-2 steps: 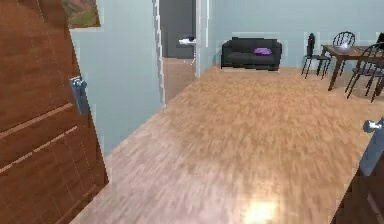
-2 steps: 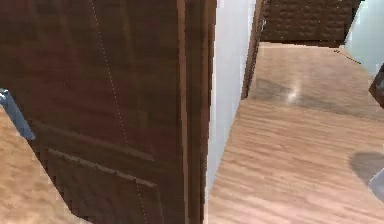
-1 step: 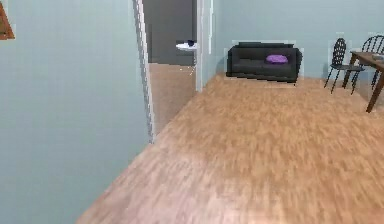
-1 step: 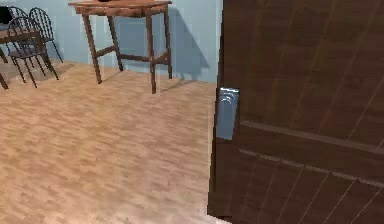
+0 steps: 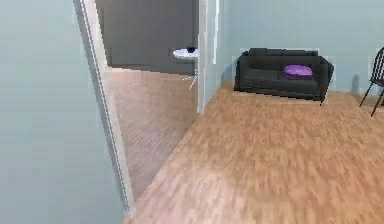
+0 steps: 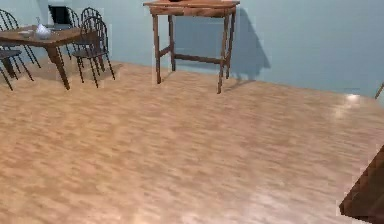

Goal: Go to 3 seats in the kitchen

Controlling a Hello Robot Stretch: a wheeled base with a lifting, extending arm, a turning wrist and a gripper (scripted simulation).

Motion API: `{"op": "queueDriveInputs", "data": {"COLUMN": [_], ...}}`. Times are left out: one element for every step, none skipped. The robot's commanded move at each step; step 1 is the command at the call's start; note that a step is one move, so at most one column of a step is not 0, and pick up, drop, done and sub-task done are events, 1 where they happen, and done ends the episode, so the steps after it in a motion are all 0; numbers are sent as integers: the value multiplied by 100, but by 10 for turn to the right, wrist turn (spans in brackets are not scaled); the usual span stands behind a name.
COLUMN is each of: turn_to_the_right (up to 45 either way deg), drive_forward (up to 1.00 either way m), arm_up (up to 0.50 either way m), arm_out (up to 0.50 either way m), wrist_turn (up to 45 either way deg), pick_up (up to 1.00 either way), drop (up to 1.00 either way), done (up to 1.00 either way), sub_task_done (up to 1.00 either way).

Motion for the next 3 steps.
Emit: {"op": "queueDriveInputs", "data": {"turn_to_the_right": [0,90,0], "drive_forward": [100,0,10], "arm_up": [0,0,0], "arm_out": [0,0,0], "wrist_turn": [0,0,0], "pick_up": [0,0,0], "drop": [0,0,0], "done": [0,0,0], "sub_task_done": [0,0,0]}}
